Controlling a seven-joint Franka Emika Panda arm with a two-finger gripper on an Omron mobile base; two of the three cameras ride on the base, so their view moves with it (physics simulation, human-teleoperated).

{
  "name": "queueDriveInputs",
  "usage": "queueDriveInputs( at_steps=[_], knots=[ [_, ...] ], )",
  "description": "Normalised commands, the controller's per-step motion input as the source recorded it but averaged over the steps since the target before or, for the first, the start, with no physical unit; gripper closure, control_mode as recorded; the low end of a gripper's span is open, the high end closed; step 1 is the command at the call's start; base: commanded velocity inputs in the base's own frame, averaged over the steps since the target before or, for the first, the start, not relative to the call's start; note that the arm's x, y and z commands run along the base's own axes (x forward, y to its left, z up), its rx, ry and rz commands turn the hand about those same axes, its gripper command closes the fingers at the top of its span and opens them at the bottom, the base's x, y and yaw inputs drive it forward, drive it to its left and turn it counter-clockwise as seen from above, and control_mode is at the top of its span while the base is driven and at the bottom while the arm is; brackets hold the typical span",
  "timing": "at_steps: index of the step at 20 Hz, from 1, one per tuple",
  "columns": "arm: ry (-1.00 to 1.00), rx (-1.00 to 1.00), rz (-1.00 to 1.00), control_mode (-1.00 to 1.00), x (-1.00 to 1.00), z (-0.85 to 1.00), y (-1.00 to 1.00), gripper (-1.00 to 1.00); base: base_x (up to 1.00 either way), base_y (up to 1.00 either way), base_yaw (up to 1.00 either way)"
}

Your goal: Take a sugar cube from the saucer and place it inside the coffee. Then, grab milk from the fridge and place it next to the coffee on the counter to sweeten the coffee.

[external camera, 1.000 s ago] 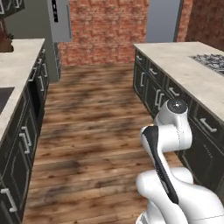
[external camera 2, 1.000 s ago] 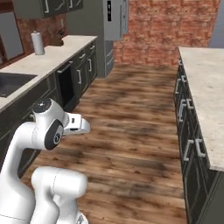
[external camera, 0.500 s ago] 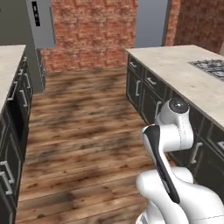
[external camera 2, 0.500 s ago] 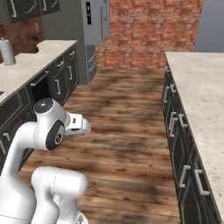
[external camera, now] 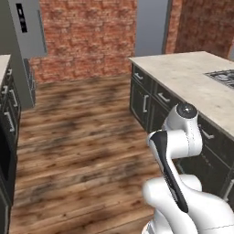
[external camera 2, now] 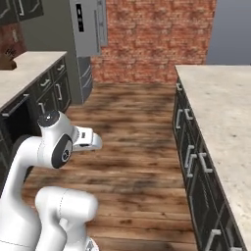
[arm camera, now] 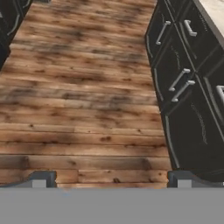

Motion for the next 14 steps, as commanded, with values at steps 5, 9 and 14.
queueDriveInputs(
  at_steps=[5,9,14],
  knots=[
    [0.00,0.00,0.00,1.00,0.00,0.00,0.00,-1.00,1.00,0.11,-0.14],
    [0.00,0.00,0.00,1.00,0.00,0.00,0.00,-1.00,1.00,0.26,-0.10],
    [0.00,0.00,0.00,1.00,0.00,0.00,0.00,-1.00,1.00,0.35,-0.07]
  ],
)
